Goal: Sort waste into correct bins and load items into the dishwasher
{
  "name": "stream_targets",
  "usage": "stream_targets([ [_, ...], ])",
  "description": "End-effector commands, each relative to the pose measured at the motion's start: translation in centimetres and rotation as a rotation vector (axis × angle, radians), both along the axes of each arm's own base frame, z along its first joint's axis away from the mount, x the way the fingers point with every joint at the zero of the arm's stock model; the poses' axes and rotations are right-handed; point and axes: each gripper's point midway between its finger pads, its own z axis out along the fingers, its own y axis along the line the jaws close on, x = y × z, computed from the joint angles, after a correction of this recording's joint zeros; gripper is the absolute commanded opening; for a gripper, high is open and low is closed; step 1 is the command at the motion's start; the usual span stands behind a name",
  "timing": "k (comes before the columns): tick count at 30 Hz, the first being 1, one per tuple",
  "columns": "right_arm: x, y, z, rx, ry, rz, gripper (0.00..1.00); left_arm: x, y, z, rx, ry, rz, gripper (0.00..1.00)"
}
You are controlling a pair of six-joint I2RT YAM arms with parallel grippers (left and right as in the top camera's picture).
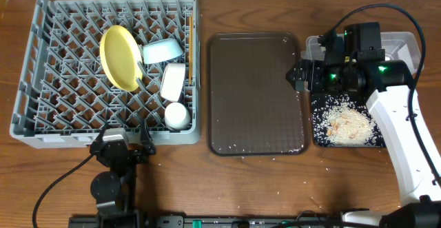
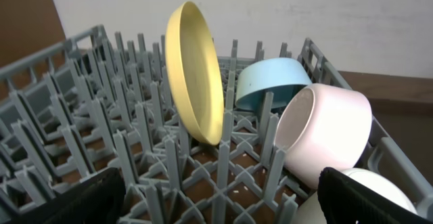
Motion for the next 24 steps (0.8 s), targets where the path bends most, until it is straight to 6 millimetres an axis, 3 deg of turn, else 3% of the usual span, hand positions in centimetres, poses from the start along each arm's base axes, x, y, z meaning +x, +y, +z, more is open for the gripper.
stream_targets([
  [1, -0.09, -0.12, 0.67, 0.0, -0.02, -0.003, 0.99, -0.04, 0.02, -1.15, 0.057, 0.021, -0.009, 0.92],
  [24, -0.09, -0.12, 0.67, 0.0, -0.02, -0.003, 0.99, 0.01, -0.36, -1.26, 0.052, 0.025, -0.024, 0.92],
])
